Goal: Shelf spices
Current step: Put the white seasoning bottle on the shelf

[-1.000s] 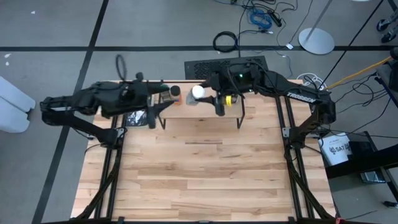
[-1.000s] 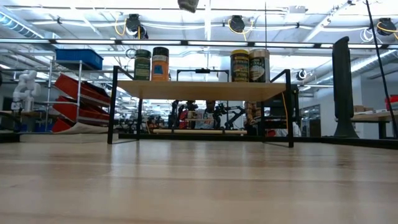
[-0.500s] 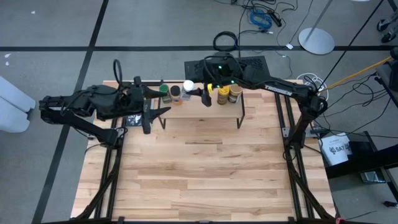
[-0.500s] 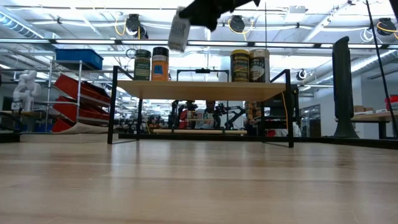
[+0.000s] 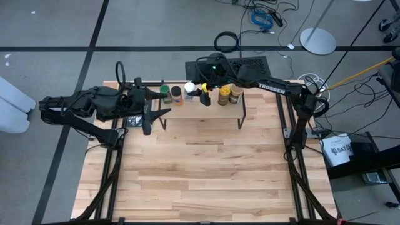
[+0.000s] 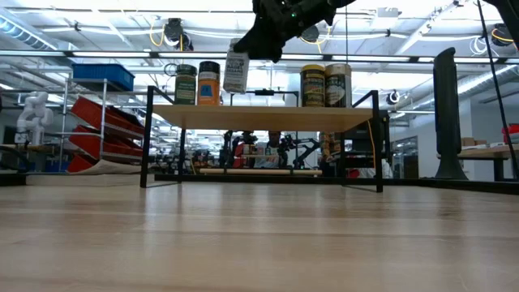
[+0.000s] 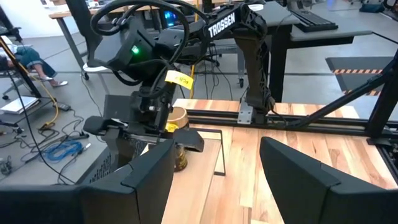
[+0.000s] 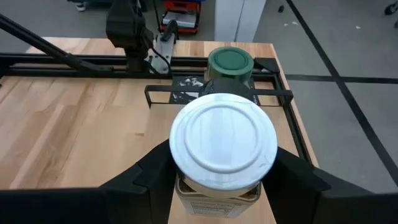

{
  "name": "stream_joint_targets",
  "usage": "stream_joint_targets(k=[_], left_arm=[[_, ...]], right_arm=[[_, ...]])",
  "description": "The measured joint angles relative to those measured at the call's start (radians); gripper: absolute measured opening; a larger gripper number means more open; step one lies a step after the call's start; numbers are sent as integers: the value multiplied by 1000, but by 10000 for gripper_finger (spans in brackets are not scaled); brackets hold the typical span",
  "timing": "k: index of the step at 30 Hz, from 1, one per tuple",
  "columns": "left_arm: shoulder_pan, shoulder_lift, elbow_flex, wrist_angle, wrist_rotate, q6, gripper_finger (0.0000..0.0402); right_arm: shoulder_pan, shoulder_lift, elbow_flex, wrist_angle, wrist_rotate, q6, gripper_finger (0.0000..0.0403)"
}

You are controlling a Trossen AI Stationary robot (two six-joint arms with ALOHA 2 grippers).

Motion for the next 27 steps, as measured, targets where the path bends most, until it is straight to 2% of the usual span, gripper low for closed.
stream_joint_targets(k=[5,21,27], left_arm=[[0,0,0,0,0,0,245],[0,3,-51,0,12,-5,245],[0,3,-51,1,13,-11,245]], right_arm=[[0,-6,0,-20,1,2,194],[-62,-56,1,-305,6,-78,194],[-85,-55,1,-348,6,-86,194]])
